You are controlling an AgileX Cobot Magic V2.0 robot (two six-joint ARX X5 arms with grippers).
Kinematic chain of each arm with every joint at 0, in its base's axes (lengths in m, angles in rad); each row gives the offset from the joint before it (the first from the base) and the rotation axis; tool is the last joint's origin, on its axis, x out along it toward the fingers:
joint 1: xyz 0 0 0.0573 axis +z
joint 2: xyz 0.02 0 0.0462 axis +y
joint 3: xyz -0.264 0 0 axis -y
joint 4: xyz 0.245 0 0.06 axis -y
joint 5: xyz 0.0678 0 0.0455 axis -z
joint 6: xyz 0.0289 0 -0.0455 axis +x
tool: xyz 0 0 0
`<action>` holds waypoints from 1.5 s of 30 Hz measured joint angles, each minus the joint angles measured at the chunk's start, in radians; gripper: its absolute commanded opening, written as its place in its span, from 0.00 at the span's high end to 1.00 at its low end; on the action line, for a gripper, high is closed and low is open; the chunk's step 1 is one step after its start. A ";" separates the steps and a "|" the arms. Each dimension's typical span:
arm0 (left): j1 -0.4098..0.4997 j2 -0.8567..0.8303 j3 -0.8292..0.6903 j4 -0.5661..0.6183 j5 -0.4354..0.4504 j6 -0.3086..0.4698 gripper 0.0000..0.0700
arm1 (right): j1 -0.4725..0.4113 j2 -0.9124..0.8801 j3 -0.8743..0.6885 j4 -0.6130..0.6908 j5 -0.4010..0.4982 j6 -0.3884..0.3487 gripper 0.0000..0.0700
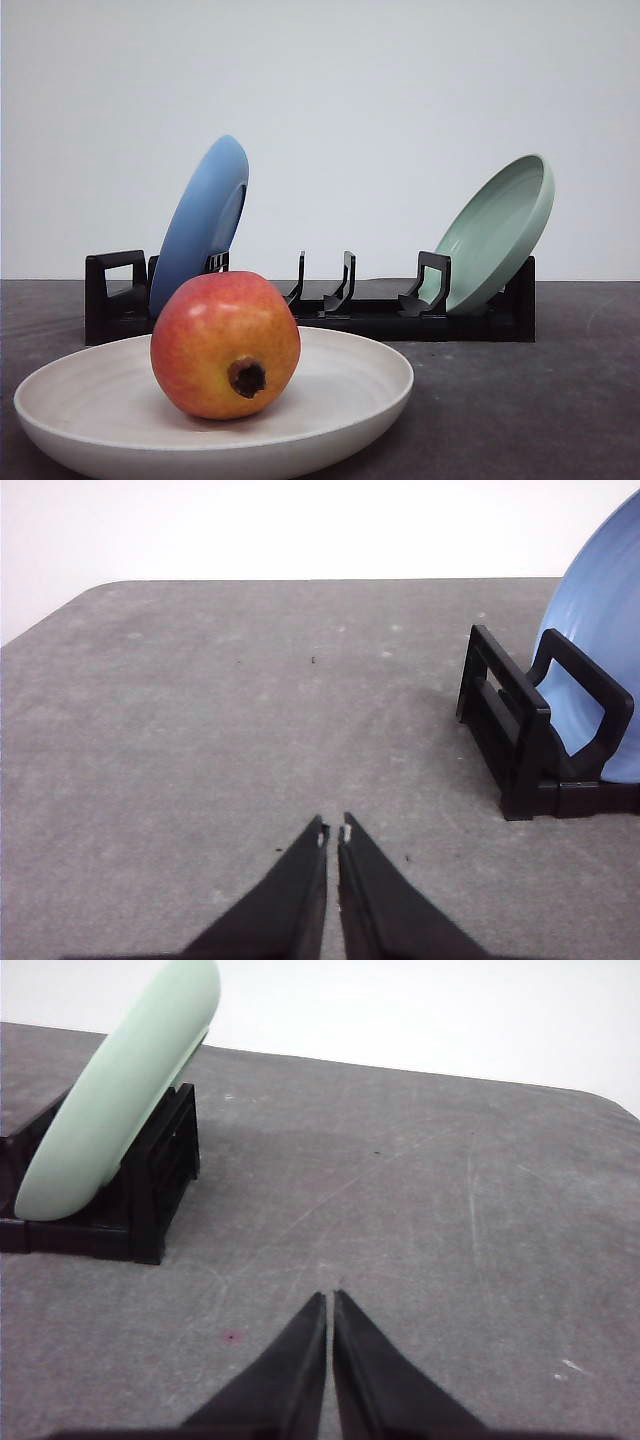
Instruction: Place pomegranate in white plate
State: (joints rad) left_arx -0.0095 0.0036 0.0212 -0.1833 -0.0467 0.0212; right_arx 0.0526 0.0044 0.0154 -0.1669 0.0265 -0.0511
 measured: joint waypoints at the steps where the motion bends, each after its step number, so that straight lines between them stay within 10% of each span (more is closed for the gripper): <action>1: 0.000 0.000 0.000 0.000 0.000 0.000 1.00 | 0.001 0.000 0.000 0.000 0.000 0.000 0.99; 45: -0.007 0.000 0.000 0.000 0.000 0.000 1.00 | 0.002 0.000 0.000 0.000 0.000 0.003 0.99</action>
State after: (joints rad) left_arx -0.0162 0.0036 0.0212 -0.1833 -0.0467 0.0212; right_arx 0.0544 0.0044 0.0154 -0.1669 0.0265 -0.0483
